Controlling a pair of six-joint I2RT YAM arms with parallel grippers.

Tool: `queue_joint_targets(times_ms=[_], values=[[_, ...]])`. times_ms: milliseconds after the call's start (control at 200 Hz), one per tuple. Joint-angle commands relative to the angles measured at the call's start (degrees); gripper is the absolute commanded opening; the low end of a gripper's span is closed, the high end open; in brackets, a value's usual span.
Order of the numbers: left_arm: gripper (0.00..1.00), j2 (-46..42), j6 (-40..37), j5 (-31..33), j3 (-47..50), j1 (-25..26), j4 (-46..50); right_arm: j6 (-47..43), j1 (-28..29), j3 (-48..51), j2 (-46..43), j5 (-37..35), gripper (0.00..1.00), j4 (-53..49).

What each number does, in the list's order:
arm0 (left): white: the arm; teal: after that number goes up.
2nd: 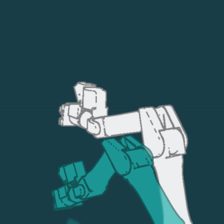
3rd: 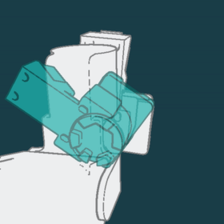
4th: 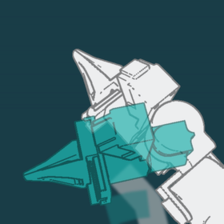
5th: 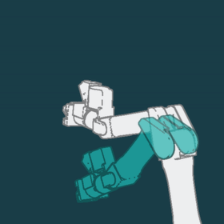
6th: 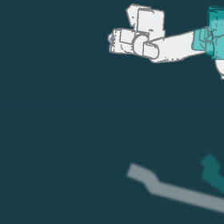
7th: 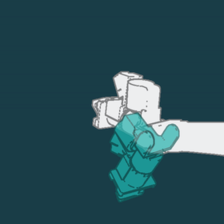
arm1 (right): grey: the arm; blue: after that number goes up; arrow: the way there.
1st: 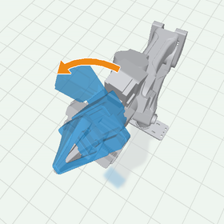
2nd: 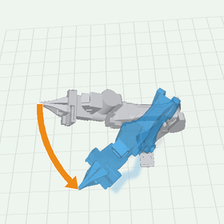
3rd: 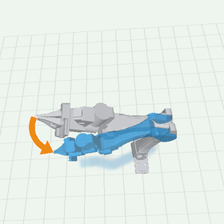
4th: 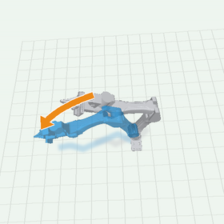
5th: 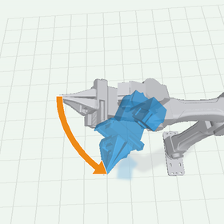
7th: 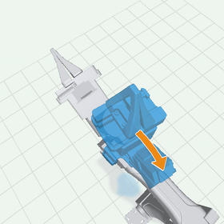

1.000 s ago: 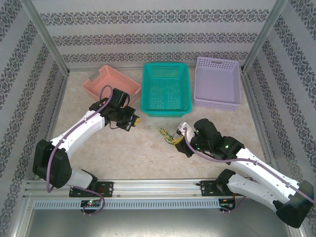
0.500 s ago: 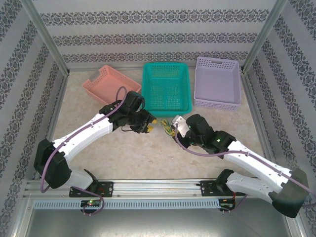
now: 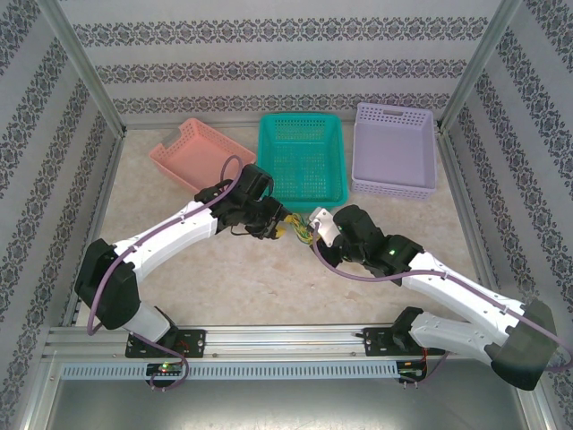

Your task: Untangle the cables

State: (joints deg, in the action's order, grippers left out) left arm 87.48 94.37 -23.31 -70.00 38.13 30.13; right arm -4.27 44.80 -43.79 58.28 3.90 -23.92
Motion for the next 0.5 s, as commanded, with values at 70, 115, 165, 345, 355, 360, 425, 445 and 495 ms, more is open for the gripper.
queue_joint_targets(times_ms=[70,115,165,345,355,360,425,445,495], values=[[0.32,-1.5,0.8,2.5,-2.5,0.8,0.5,1.8,0.6,-1.6,-0.2,0.3,0.0,1.2],[0.28,-1.4,0.8,1.9,-2.1,0.9,0.7,2.1,0.5,-1.6,-0.2,0.6,0.0,1.4],[0.23,-1.3,0.7,1.7,-1.6,0.9,0.5,2.3,0.5,-1.7,0.0,0.9,0.0,1.6],[0.18,-1.3,1.3,1.8,-0.8,0.9,-1.2,2.9,0.4,-2.0,0.2,1.5,0.0,1.6],[0.18,-1.2,1.2,1.8,-0.9,0.9,-1.1,2.9,0.4,-2.0,0.2,1.4,0.0,1.6],[0.18,-1.1,1.2,1.8,-1.0,0.9,-1.0,3.0,0.3,-2.0,0.2,1.5,0.0,1.6],[0.15,-0.8,1.0,1.7,-1.4,0.9,-0.7,3.0,0.3,-2.0,0.1,1.7,0.0,1.5],[0.11,-0.9,0.9,1.9,-1.4,0.9,-0.6,3.1,0.3,-2.0,0.1,1.7,0.0,1.5],[0.02,-1.0,0.9,2.2,-1.3,0.9,-0.3,3.0,0.1,-2.0,0.0,1.8,0.0,1.3]])
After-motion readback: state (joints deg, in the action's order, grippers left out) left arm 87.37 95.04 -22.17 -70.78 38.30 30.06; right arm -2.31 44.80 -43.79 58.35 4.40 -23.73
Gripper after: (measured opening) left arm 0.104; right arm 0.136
